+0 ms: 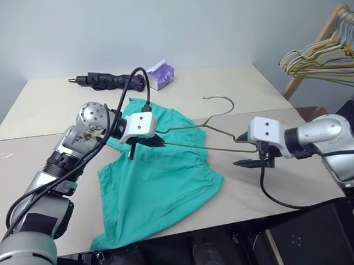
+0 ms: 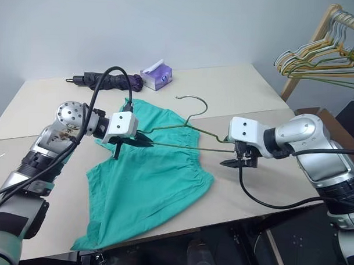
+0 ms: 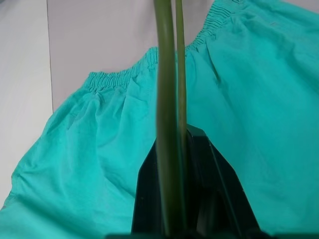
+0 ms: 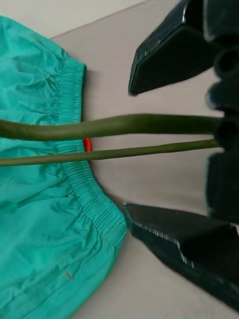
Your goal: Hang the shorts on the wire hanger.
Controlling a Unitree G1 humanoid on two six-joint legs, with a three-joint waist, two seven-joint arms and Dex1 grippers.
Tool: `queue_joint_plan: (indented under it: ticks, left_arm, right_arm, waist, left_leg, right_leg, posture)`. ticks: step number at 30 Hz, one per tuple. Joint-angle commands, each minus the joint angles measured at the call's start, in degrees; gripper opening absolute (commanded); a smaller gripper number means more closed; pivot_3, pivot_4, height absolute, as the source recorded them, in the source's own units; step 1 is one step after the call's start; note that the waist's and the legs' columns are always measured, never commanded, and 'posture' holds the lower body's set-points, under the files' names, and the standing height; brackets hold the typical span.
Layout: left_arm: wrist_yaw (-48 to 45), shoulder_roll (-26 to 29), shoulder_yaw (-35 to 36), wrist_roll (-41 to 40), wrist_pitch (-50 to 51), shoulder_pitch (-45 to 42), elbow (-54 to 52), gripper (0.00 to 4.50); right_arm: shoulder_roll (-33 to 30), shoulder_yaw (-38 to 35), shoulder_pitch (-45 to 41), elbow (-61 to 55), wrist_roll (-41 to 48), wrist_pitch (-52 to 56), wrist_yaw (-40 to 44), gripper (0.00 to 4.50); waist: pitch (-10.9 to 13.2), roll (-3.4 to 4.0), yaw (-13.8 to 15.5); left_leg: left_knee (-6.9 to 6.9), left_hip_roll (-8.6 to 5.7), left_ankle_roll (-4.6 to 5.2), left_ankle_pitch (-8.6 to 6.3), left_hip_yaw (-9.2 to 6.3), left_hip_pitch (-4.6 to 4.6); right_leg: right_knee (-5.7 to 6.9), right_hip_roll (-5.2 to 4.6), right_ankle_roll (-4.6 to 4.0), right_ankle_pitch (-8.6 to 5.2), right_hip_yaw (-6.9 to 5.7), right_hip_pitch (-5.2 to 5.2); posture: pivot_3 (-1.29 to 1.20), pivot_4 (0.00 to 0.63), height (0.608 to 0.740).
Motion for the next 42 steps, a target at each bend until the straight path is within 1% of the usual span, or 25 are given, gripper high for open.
queue_joint_plan:
  ticks: [1, 5, 7, 8, 10, 17, 19, 20, 21, 22, 23, 26, 27, 29, 32, 34, 36, 38, 39, 40, 42]
  left_arm:
    - [0.1, 0.1, 2.2, -1.1, 0.2, -0.1, -2.7, 0.0]
    - [-0.3, 0.5, 2.0, -0.9, -0.2, 0.2, -3.5, 0.0]
    - [-0.5, 0.6, 2.0, -0.7, -0.5, 0.4, -3.6, 0.0]
    - [-0.7, 0.7, 1.9, -0.6, -0.8, 0.5, -3.7, 0.0]
    - [-0.9, 0.7, 1.8, -0.6, -1.1, 0.6, -3.6, 0.0]
    - [-1.8, -0.3, 2.3, -1.5, -3.1, 0.5, -2.4, 0.0]
    - [-3.2, -0.8, 3.7, -3.9, -4.0, 1.2, -1.7, 0.55]
    - [-4.0, -0.9, 4.3, -4.9, -4.2, 1.6, -1.5, 0.71]
    - [-5.1, -0.9, 5.1, -6.3, -4.4, 1.9, -0.9, 1.02]
    - [-4.8, -0.9, 5.8, -6.2, -4.4, 1.6, 0.8, 1.32]
    - [-3.6, -1.1, 6.6, -5.8, -5.4, 1.0, 3.2, 1.64]
    - [1.9, -1.7, 10.3, -5.6, -5.0, -0.3, 8.8, 2.57]
    - [2.9, -1.6, 11.8, -6.8, -2.8, -0.2, 9.0, 2.93]
    - [3.4, -0.8, 14.7, -9.7, 1.6, 0.9, 7.8, 3.53]
    - [1.9, 1.7, 18.2, -15.4, 11.7, 5.5, 1.6, 4.46]
    - [-0.9, 4.5, 20.1, -20.8, 19.7, 9.5, -4.2, 4.46]
    - [-4.4, 6.7, 21.8, -25.3, 23.0, 13.4, -9.7, 4.46]
    - [-2.7, 6.5, 23.5, -27.6, 24.3, 16.0, -13.7, 4.46]
    - [-1.5, 5.8, 23.8, -27.5, 23.4, 16.7, -14.7, 4.46]
    - [-0.7, 5.4, 23.9, -27.1, 22.5, 17.1, -15.3, 4.46]
    - [0.3, 4.9, 23.8, -28.0, 24.3, 16.6, -16.4, 4.46]
  right_arm:
    - [0.5, -1.7, -1.7, -1.3, -0.6, 1.6, 1.1, 2.88]
    - [1.2, -2.2, -1.5, -2.0, -0.9, 2.2, 1.5, 1.53]
    - [1.5, -2.6, -1.6, -2.5, -0.5, 2.3, 1.9, 0.98]
    - [1.6, -2.9, -1.6, -2.8, -0.4, 2.3, 2.0, 0.61]
    - [1.7, -3.2, -1.4, -3.3, -0.1, 2.2, 2.5, 0.01]
    - [1.7, -5.1, 1.1, -6.0, 1.4, 3.6, 2.8, 0.01]
    - [1.2, -6.9, 4.0, -7.8, 3.3, 4.7, 3.2, 0.0]
    - [1.0, -7.7, 5.2, -8.6, 4.1, 5.1, 3.5, 0.0]
    - [0.4, -8.6, 7.2, -9.6, 4.4, 4.6, 3.9, 0.0]
    - [-0.4, -9.5, 9.2, -10.4, 4.8, 4.6, 4.2, 0.0]
    - [-0.9, -10.5, 10.7, -10.8, 5.4, 5.1, 4.3, 0.0]
    - [-2.3, -14.0, 15.1, -12.0, 8.7, 11.7, 3.0, 0.0]
    - [-2.9, -15.7, 17.3, -12.3, 10.0, 13.6, 2.8, 0.0]
    - [-4.0, -19.2, 22.2, -12.7, 12.1, 17.0, 2.1, 0.0]
    - [-4.2, -25.2, 30.5, -13.4, 15.1, 23.5, -0.6, 0.0]
    - [-3.2, -28.9, 34.2, -12.5, 18.1, 29.5, -2.4, 0.0]
    - [-2.6, -31.3, 35.6, -11.5, 21.3, 35.2, -3.3, 0.0]
    - [-1.9, -32.3, 35.3, -9.4, 23.4, 40.8, -5.0, 0.0]
    - [-1.3, -32.6, 34.1, -7.5, 24.8, 44.4, -5.8, 0.0]
    - [-1.0, -32.5, 33.0, -6.0, 25.7, 47.5, -6.6, 0.0]
    - [0.0, -31.0, 30.7, -3.9, 26.7, 51.5, -8.2, 0.0]
  waist:
    - [0.0, 0.0, 0.0]
    - [0.0, 0.0, 0.1]
    - [0.0, 0.01, 0.0]
    - [0.0, 0.01, 0.0]
    - [0.0, 0.01, 0.0]
    - [0.0, 0.03, 0.0]
    - [0.0, 0.03, 0.1]
    - [0.0, 0.03, 0.1]
    - [0.0, 0.03, 0.1]
    - [-0.2, 0.05, 0.1]
    - [-0.3, 0.07, 0.2]
    - [-0.3, 0.07, 0.0]
    - [-0.3, 0.06, 0.0]
    - [-0.3, 0.03, 0.0]
    - [-0.3, 0.05, -0.1]
    - [-0.3, 0.05, -0.2]
    - [-0.3, 0.05, -0.2]
    - [-0.2, 0.03, 0.3]
    - [-0.2, 0.01, 0.7]
    - [-0.3, 0.0, 1.0]
    - [-0.3, 0.02, 1.7]
  left_leg:
    - [0.0, 0.0, 0.0, 0.0, 0.0, 0.0]
    - [0.0, 0.0, 0.0, 0.0, -0.02, -0.02]
    - [0.0, 0.0, 0.0, 0.0, -0.02, -0.01]
    - [0.0, 0.0, 0.0, 0.0, -0.02, -0.01]
    - [0.01, 0.0, 0.0, 0.0, -0.02, 0.0]
    - [0.03, 0.0, 0.0, 0.0, -0.02, -0.02]
    - [0.03, 0.0, 0.01, 0.0, -0.03, -0.03]
    - [0.03, 0.0, 0.01, -0.01, -0.04, -0.03]
    - [0.03, 0.0, 0.01, -0.01, -0.04, -0.03]
    - [0.04, 0.0, 0.02, -0.01, -0.03, -0.03]
    - [0.05, -0.01, 0.01, -0.01, -0.04, -0.04]
    - [0.11, 0.0, 0.02, -0.01, -0.03, -0.01]
    - [0.11, 0.0, 0.02, -0.01, -0.03, 0.01]
    - [0.11, 0.01, 0.02, -0.01, -0.06, 0.0]
    - [0.08, 0.02, 0.06, -0.04, -0.04, -0.03]
    - [0.07, 0.02, 0.12, -0.09, -0.02, -0.03]
    - [0.07, 0.04, 0.12, -0.09, -0.02, -0.01]
    - [0.08, 0.04, 0.11, -0.09, -0.02, 0.03]
    - [0.08, 0.05, 0.11, -0.1, -0.01, 0.09]
    - [0.08, 0.07, 0.1, -0.09, 0.0, 0.13]
    - [0.08, 0.08, 0.08, -0.08, 0.05, 0.26]
  right_leg:
    - [0.0, -0.01, 0.0, 0.0, 0.0, 0.0]
    - [-0.01, -0.01, 0.0, 0.0, -0.02, 0.0]
    - [-0.01, -0.01, 0.0, 0.0, -0.02, 0.0]
    - [0.0, -0.01, 0.0, 0.0, -0.02, 0.0]
    - [0.01, 0.0, 0.0, 0.0, -0.02, 0.0]
    - [0.0, 0.0, 0.01, 0.0, -0.04, 0.01]
    - [-0.01, 0.0, 0.01, 0.0, -0.04, 0.01]
    - [-0.02, 0.0, 0.01, 0.0, -0.05, 0.02]
    - [-0.02, -0.01, 0.01, 0.0, -0.05, 0.02]
    - [-0.01, -0.01, 0.01, 0.0, -0.05, 0.02]
    - [-0.01, -0.02, 0.02, 0.0, -0.05, 0.01]
    - [0.01, -0.01, 0.04, 0.01, -0.05, 0.05]
    - [0.01, 0.0, 0.06, 0.02, -0.05, 0.07]
    - [0.01, 0.01, 0.08, 0.02, -0.07, 0.08]
    - [-0.05, 0.01, 0.1, 0.0, -0.07, 0.07]
    - [-0.02, 0.01, 0.12, -0.02, -0.01, 0.05]
    - [-0.01, 0.02, 0.11, -0.02, -0.01, 0.04]
    - [0.03, 0.01, 0.1, -0.02, -0.03, 0.1]
    - [0.0, 0.02, 0.17, -0.05, -0.03, 0.16]
    - [-0.07, 0.04, 0.32, -0.09, -0.04, 0.21]
    - [-0.17, 0.08, 0.4, -0.08, 0.0, 0.32]
  posture:
    - [-0.14, 0.029, 0.74]
    - [-0.14, 0.027, 0.74]
    - [-0.14, 0.022, 0.74]
    - [-0.14, 0.022, 0.74]
    - [-0.14, 0.019, 0.74]
    - [-0.14, 0.028, 0.74]
    - [-0.14, 0.021, 0.74]
    - [-0.14, 0.014, 0.74]
    - [-0.14, 0.0, 0.74]
    - [-0.14, 0.0, 0.74]
    - [-0.15, 0.015, 0.74]
    - [-0.17, 0.026, 0.74]
    - [-0.17, 0.024, 0.74]
    - [-0.17, 0.042, 0.74]
    - [-0.16, 0.047, 0.74]
    - [-0.16, 0.051, 0.74]
    - [-0.16, 0.054, 0.74]
    - [-0.15, 0.055, 0.74]
    - [-0.14, 0.055, 0.74]
    - [-0.14, 0.06, 0.74]
    - [-0.13, 0.059, 0.74]
